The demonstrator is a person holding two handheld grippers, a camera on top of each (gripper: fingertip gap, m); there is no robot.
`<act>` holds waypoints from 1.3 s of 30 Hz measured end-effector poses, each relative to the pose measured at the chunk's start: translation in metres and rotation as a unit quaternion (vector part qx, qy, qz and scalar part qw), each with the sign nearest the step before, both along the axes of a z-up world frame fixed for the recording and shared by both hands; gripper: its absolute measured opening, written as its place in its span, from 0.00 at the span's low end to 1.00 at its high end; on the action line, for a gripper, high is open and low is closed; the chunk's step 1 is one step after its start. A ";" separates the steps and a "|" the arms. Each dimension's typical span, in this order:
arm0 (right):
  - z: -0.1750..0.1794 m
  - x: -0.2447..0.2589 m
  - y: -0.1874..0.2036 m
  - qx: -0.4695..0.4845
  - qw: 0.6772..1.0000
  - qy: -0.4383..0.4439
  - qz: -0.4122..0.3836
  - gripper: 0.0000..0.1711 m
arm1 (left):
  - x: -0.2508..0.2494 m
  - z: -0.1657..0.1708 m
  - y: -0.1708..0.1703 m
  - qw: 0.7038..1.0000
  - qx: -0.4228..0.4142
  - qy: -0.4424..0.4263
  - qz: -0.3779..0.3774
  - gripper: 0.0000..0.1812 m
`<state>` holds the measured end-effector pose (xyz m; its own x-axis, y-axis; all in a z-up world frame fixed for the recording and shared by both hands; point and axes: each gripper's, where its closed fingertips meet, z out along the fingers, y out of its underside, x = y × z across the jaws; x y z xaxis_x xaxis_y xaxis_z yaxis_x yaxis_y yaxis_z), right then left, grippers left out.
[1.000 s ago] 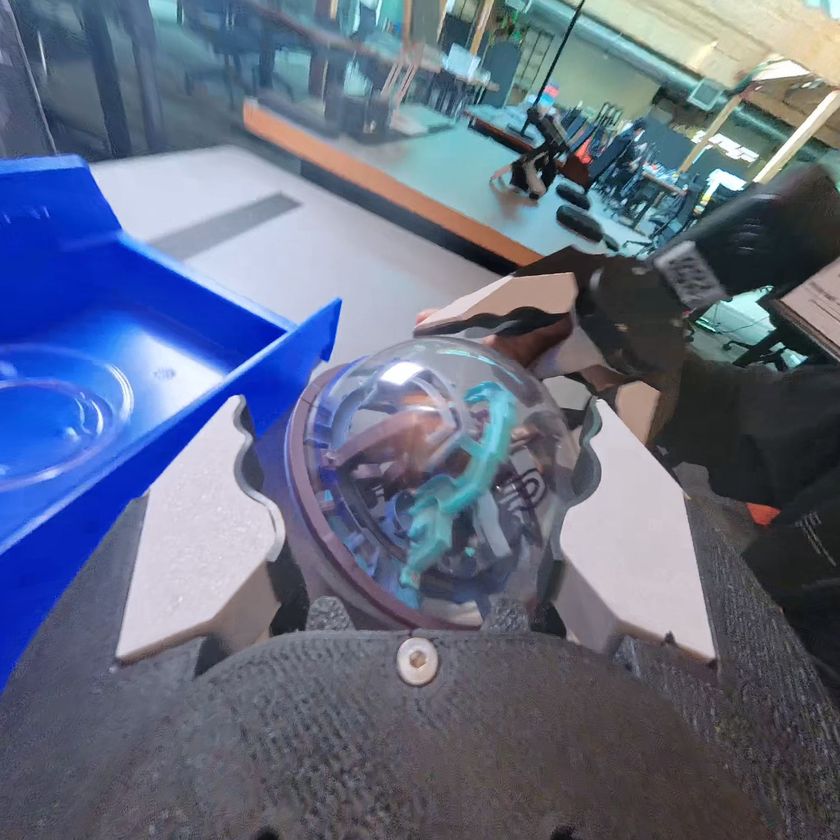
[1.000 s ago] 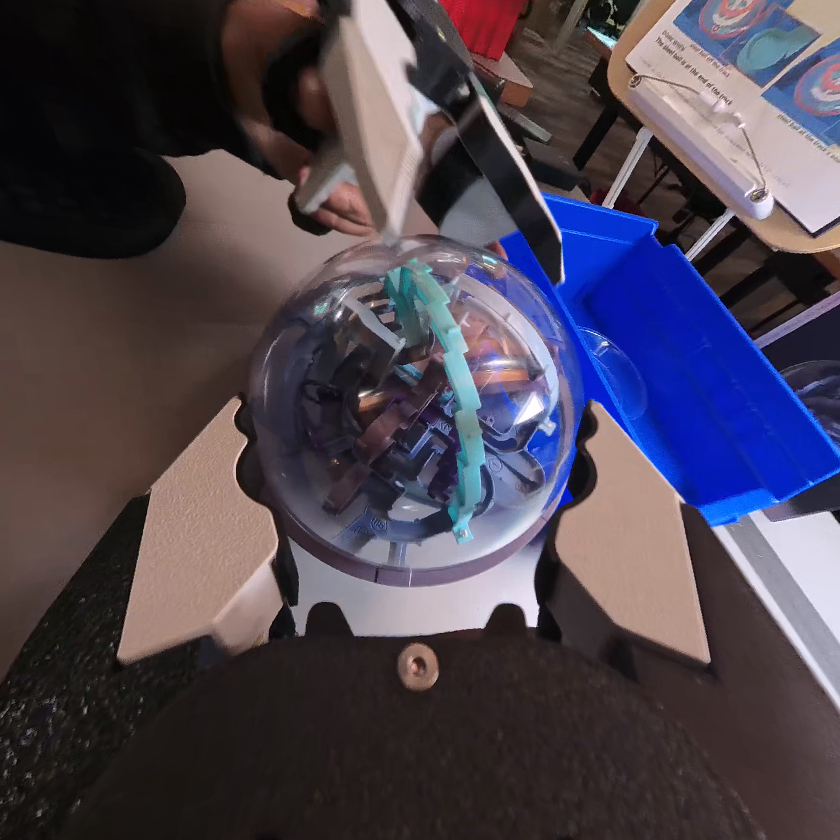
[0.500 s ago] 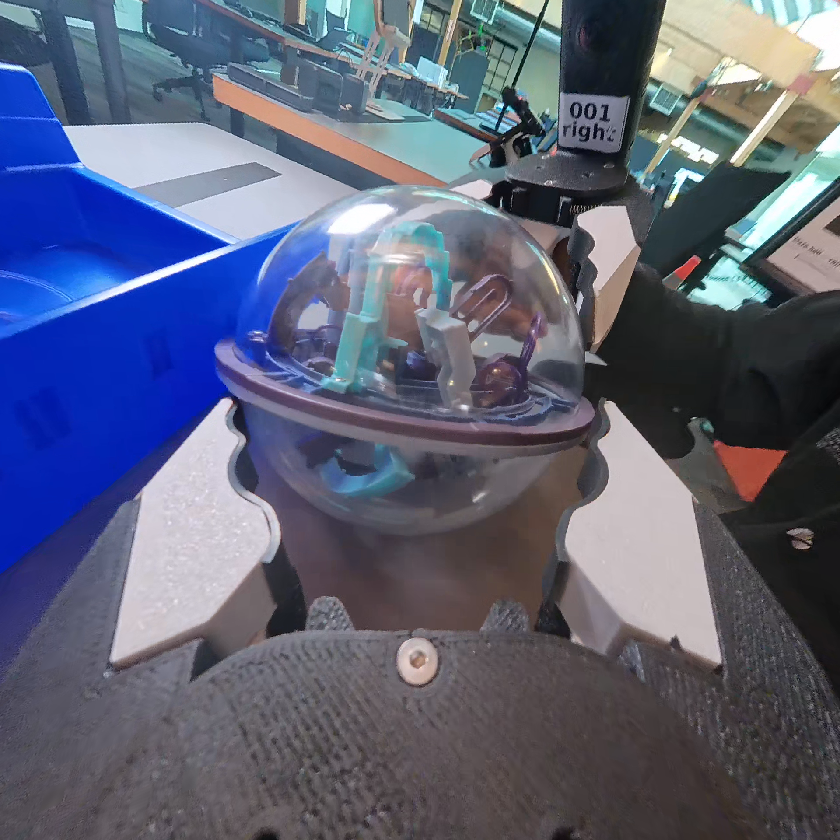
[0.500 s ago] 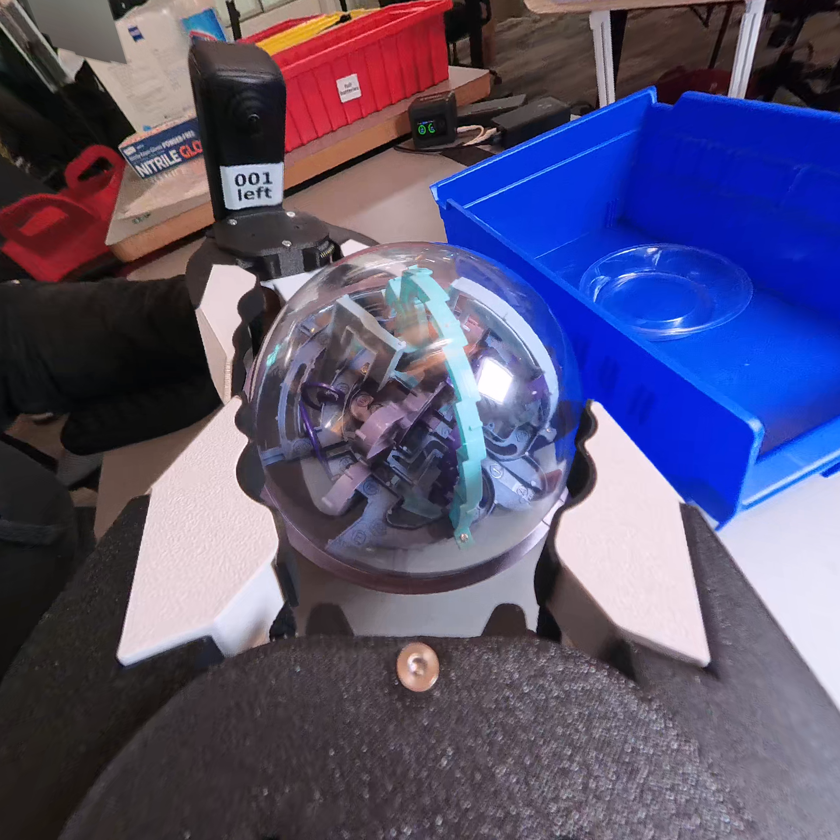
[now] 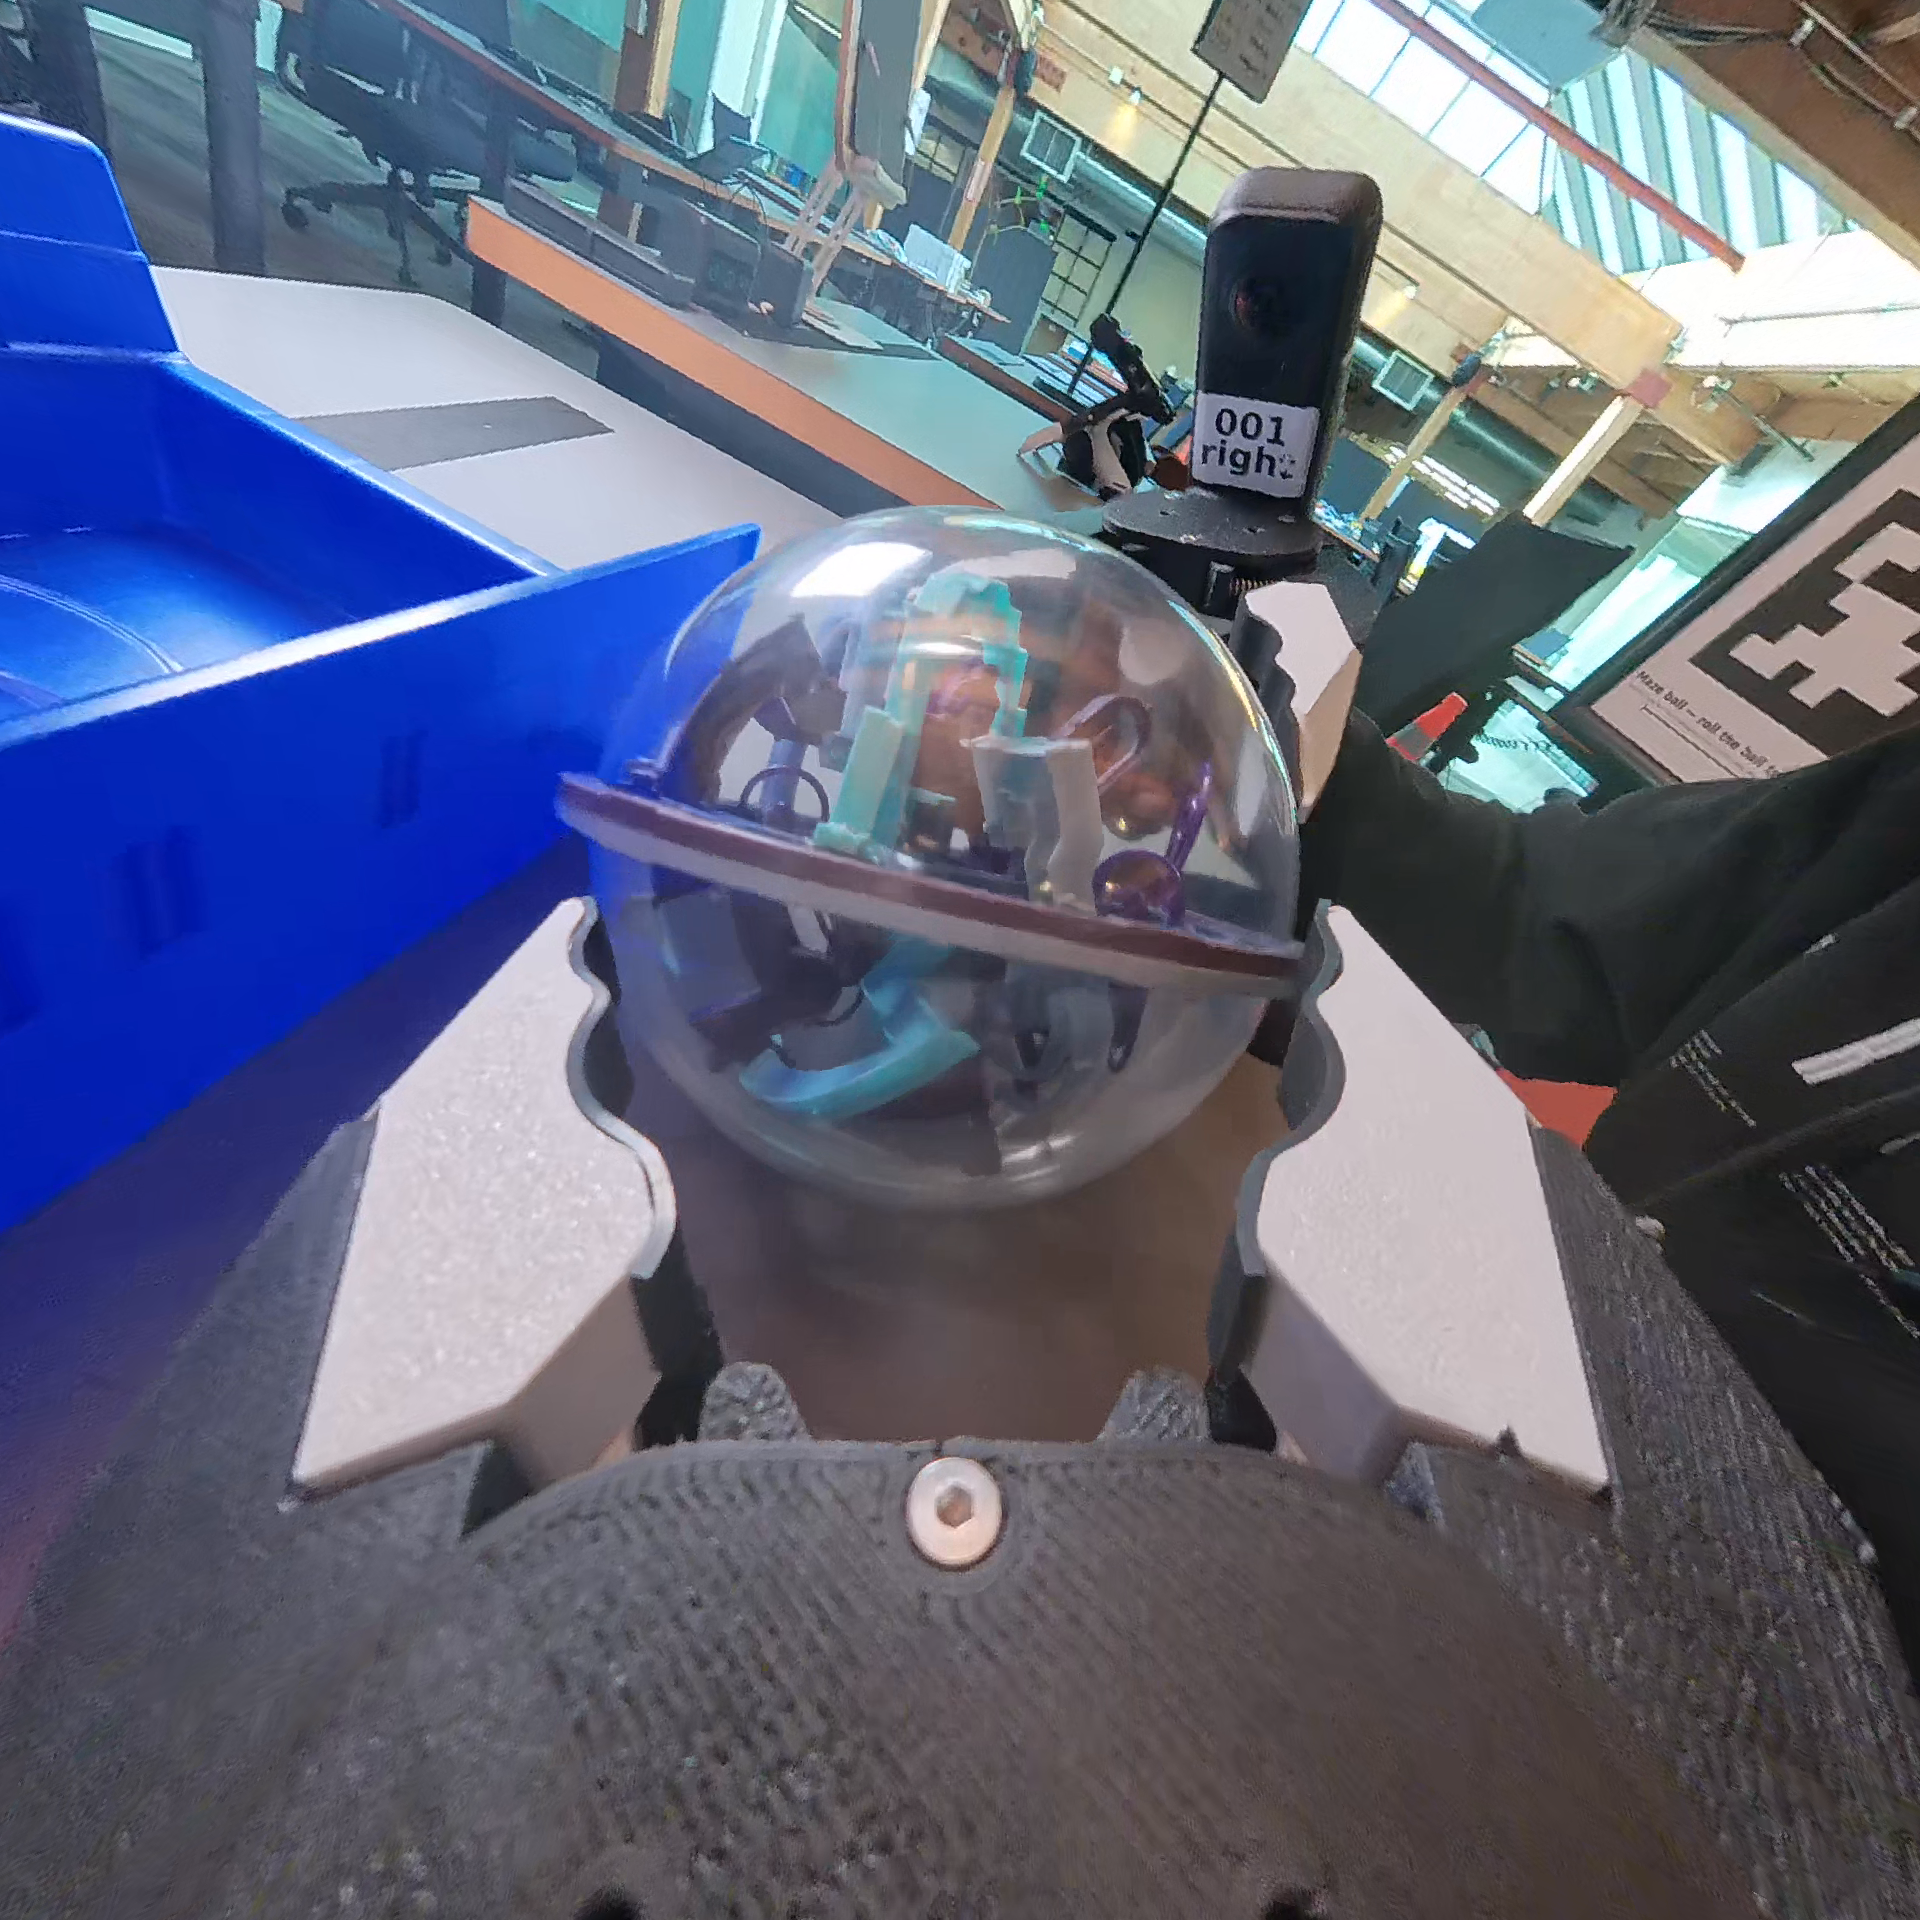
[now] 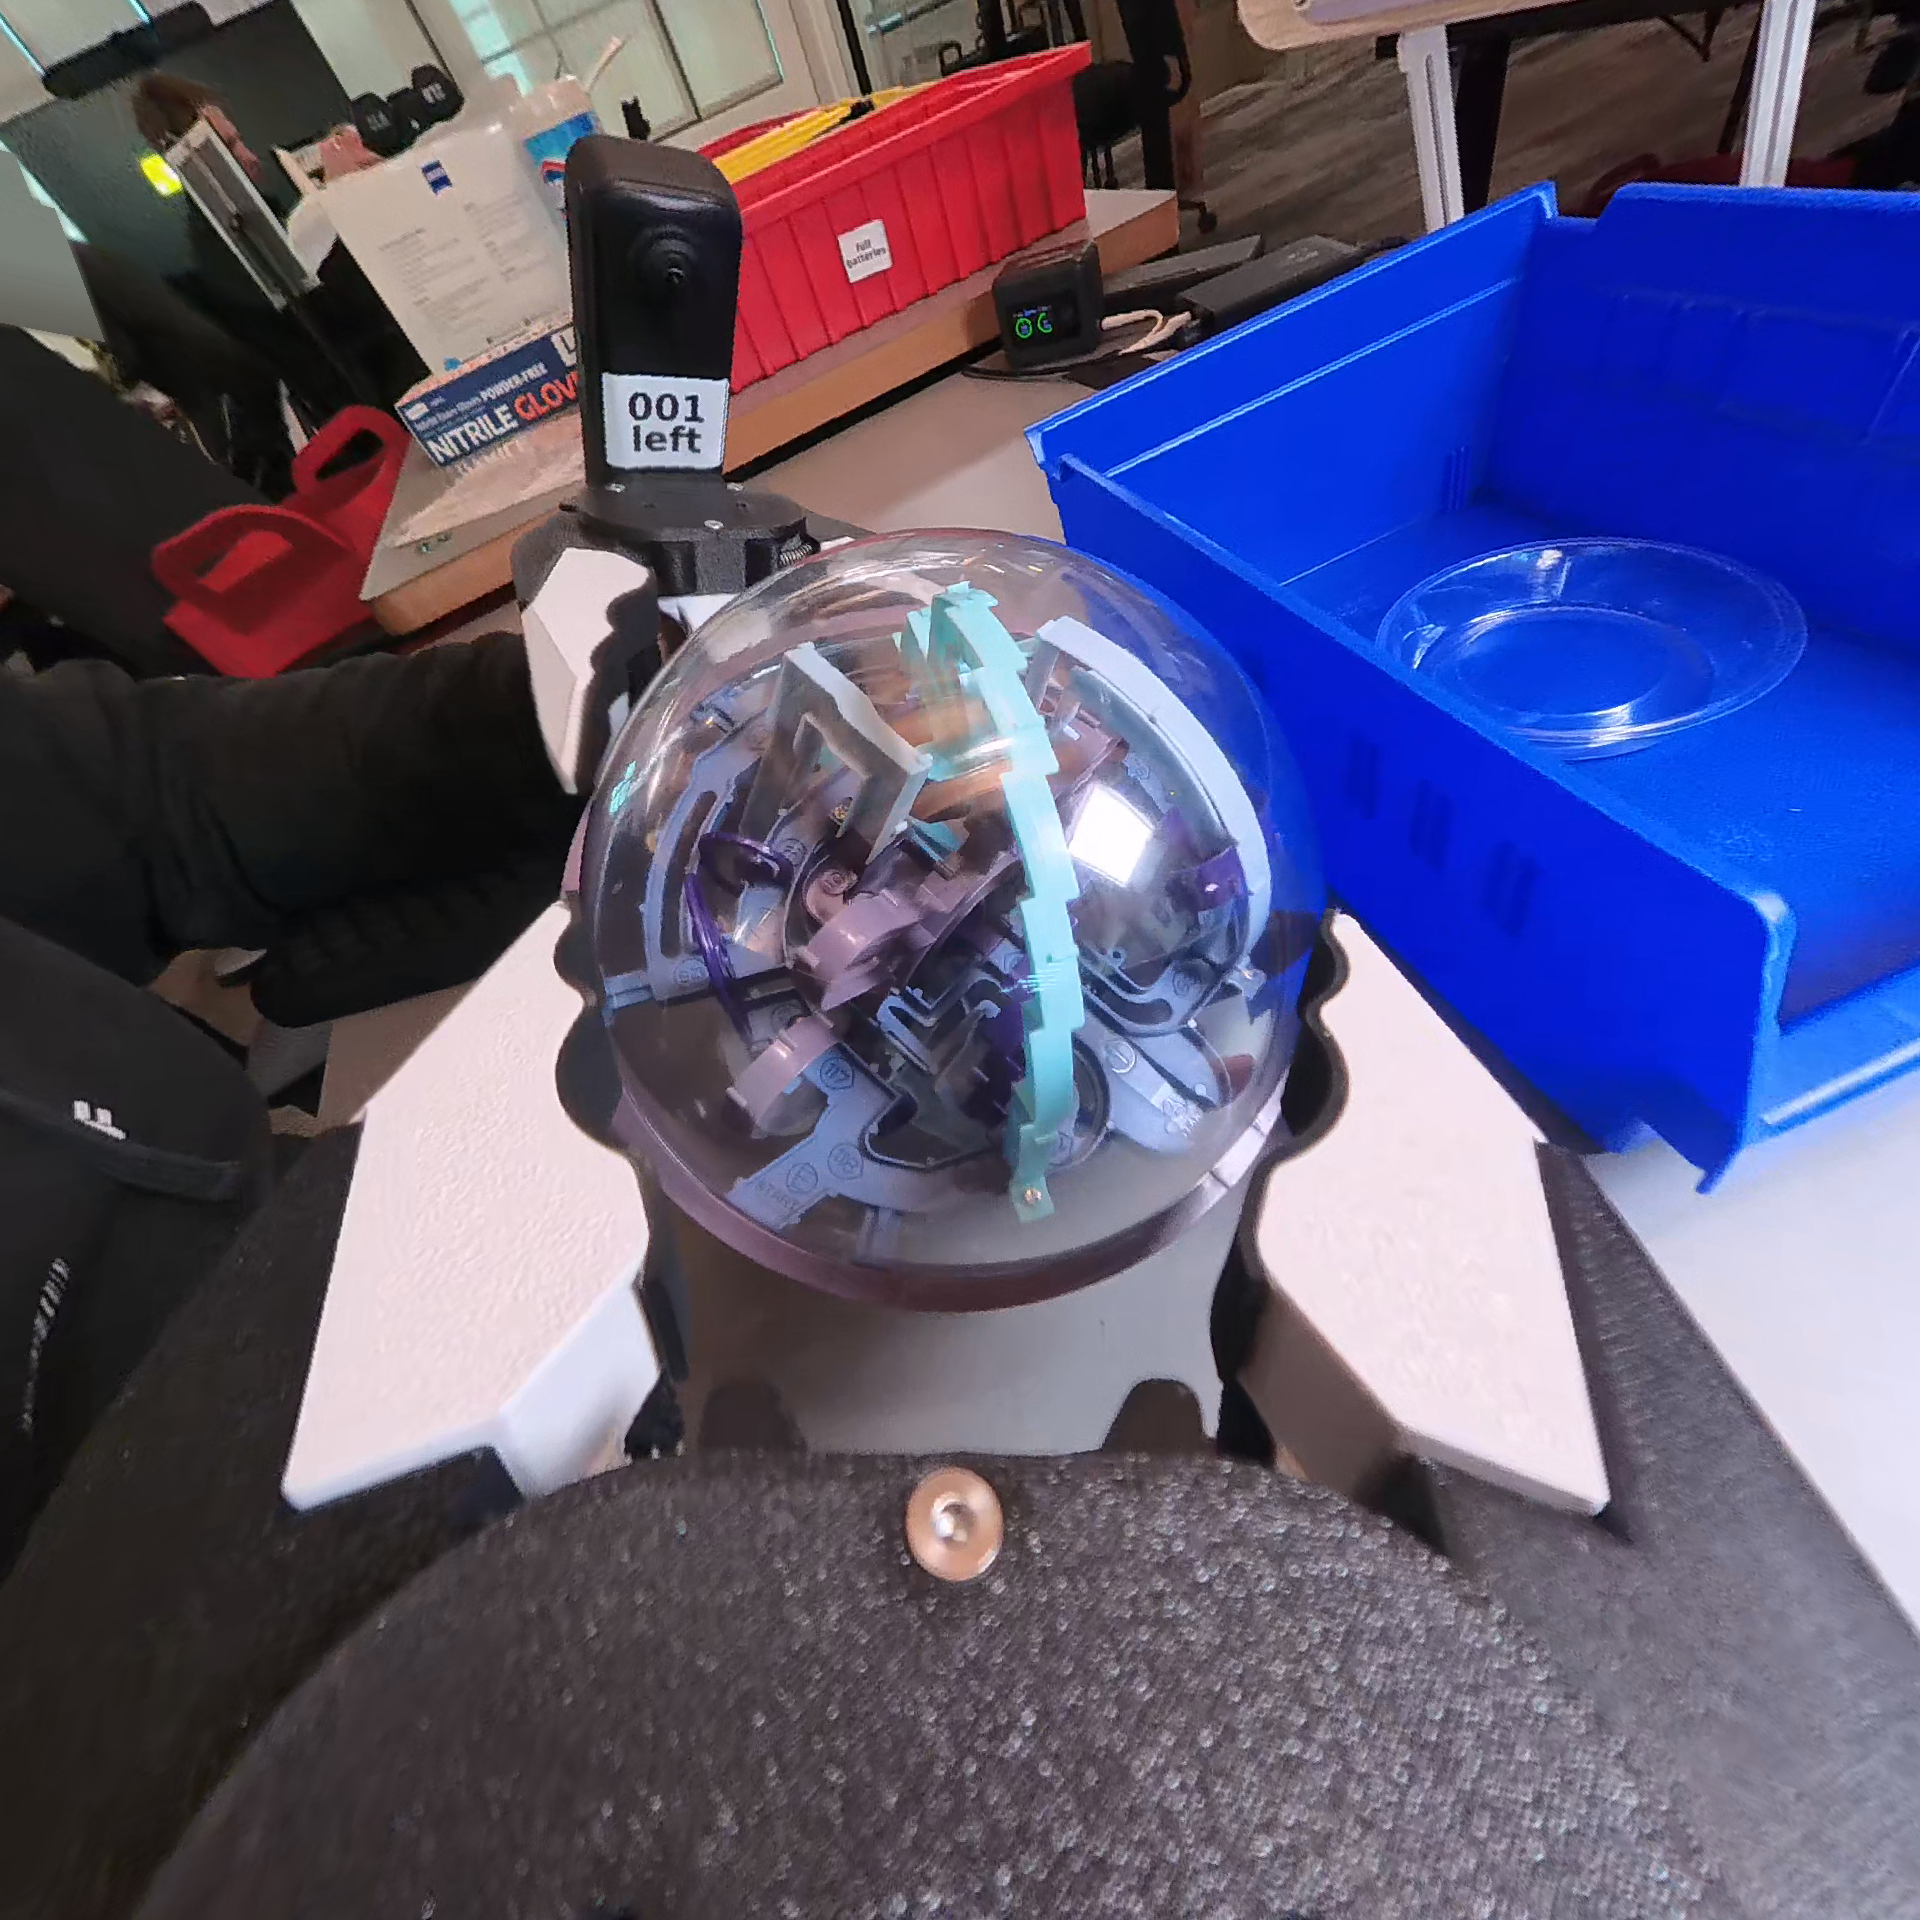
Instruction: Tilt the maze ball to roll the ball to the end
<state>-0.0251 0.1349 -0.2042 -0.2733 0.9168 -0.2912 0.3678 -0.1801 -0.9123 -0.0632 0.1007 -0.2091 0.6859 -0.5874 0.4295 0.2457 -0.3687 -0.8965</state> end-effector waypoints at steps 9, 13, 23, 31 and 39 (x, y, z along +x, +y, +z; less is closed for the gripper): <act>-0.004 0.012 0.010 -0.036 0.999 0.004 0.005 0.75 | 0.023 -0.041 0.002 0.993 -0.023 0.113 -0.029 0.75; -0.009 0.016 0.011 -0.067 0.998 -0.004 0.011 0.75 | 0.022 -0.031 0.007 0.994 -0.005 0.109 -0.018 0.75; -0.015 0.020 0.012 -0.002 1.000 -0.010 0.022 0.79 | 0.016 -0.010 0.004 0.995 0.028 0.095 0.006 0.73; -0.008 0.019 0.006 0.128 0.991 0.027 0.022 0.81 | 0.027 0.004 0.013 0.996 0.051 0.069 0.006 0.71; -0.014 0.025 0.012 0.027 0.998 0.037 0.047 0.78 | 0.030 -0.030 0.017 0.992 0.027 0.106 -0.059 0.77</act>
<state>0.0004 0.1473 -0.2184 -0.3770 0.9004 -0.2173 0.3125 -0.0972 -0.9449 -0.0327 0.1181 -0.2388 0.6821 -0.6878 0.2483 0.0066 -0.3338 -0.9426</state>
